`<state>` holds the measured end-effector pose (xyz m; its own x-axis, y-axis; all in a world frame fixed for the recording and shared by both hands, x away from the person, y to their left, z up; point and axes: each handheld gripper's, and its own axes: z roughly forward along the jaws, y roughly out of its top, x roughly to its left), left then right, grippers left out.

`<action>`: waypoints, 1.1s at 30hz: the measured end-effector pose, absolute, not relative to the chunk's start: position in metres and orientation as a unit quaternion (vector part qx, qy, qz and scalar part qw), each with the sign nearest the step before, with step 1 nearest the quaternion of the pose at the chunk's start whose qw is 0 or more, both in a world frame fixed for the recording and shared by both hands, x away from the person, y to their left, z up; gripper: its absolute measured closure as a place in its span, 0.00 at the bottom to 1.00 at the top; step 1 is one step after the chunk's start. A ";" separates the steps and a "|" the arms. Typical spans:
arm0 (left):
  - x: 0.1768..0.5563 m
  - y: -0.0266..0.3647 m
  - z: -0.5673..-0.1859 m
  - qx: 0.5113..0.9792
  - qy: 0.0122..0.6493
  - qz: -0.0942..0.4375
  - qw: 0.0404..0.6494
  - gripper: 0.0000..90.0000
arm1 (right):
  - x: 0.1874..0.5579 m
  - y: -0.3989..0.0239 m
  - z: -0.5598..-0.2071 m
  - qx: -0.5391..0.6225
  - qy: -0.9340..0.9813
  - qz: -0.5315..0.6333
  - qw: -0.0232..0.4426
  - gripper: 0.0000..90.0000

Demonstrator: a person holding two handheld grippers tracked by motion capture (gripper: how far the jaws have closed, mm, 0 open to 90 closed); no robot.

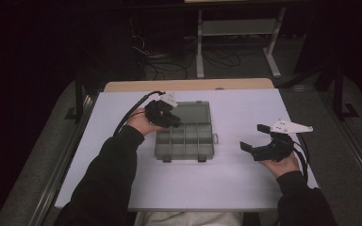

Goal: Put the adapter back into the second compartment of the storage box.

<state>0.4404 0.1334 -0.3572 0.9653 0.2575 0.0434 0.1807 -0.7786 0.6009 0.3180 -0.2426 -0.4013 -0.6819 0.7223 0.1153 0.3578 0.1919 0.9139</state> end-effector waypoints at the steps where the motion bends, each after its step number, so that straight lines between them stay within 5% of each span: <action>1: 0.441 0.133 -0.358 0.941 0.118 0.062 0.312 0.84 | 0.318 -0.243 -0.401 0.359 0.752 0.525 0.173 0.00; 33: 0.455 0.121 -0.393 0.953 0.137 0.051 0.267 0.81 | 0.319 -0.243 -0.402 0.358 0.753 0.526 0.170 0.00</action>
